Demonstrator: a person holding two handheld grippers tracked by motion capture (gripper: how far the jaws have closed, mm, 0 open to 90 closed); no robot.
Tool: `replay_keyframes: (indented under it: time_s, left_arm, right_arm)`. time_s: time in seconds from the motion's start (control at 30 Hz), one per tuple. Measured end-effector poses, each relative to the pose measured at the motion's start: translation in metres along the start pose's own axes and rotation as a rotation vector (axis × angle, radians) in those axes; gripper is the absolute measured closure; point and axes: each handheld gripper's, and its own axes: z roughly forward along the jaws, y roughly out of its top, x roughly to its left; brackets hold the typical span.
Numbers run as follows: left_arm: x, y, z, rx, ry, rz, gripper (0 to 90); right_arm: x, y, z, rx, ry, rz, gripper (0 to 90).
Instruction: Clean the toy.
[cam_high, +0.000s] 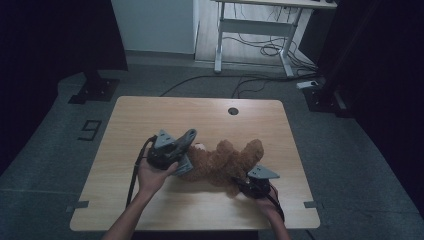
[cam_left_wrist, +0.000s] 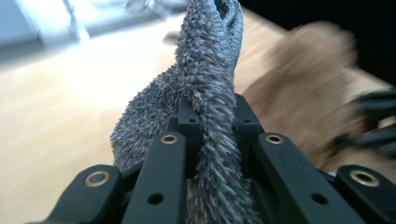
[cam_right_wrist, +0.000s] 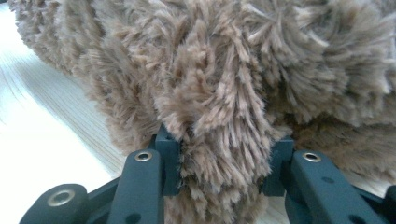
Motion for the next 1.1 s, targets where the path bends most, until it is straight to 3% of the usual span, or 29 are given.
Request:
replay_keyframes:
  time_s: [0.13, 0.2, 0.3, 0.4, 0.5, 0.6, 0.7, 0.87, 0.93, 1.1]
  left_arm:
    - [-0.034, 0.042, 0.023, -0.004, -0.070, 0.047, 78.2]
    - [-0.052, 0.067, 0.048, 0.043, -0.107, 0.068, 78.1]
    - [-0.072, 0.087, 0.081, 0.104, -0.149, 0.066, 78.0]
    - [-0.093, 0.089, 0.112, 0.171, -0.155, 0.106, 78.0]
    - [-0.105, 0.075, 0.136, 0.237, -0.148, 0.130, 78.0]
    - [-0.105, 0.056, 0.153, 0.297, -0.130, 0.140, 78.0]
    - [-0.101, 0.044, 0.158, 0.309, -0.108, 0.133, 78.0]
    - [-0.097, 0.041, 0.149, 0.352, -0.027, 0.201, 78.3]
    - [-0.092, 0.040, 0.146, 0.361, -0.021, 0.195, 78.3]
    - [-0.072, 0.034, 0.131, 0.377, 0.061, 0.223, 78.2]
  right_arm:
    - [0.000, 0.000, 0.000, -0.002, -0.001, 0.000, 60.6]
    - [0.000, -0.001, 0.000, -0.006, -0.002, -0.004, 60.5]
    - [0.000, -0.001, 0.000, -0.007, 0.000, -0.002, 60.5]
    - [0.000, -0.002, -0.001, -0.007, 0.001, -0.001, 60.5]
    - [-0.001, -0.002, -0.001, -0.008, 0.005, -0.001, 60.5]
    - [0.000, -0.002, -0.001, -0.008, 0.003, -0.002, 60.5]
    - [0.000, -0.001, 0.000, -0.006, 0.000, -0.012, 60.1]
    - [0.003, -0.001, 0.000, -0.004, -0.003, -0.015, 59.9]
    - [0.002, -0.001, 0.000, -0.005, -0.001, -0.016, 59.8]
    - [0.003, -0.001, 0.000, -0.005, 0.000, -0.017, 59.7]
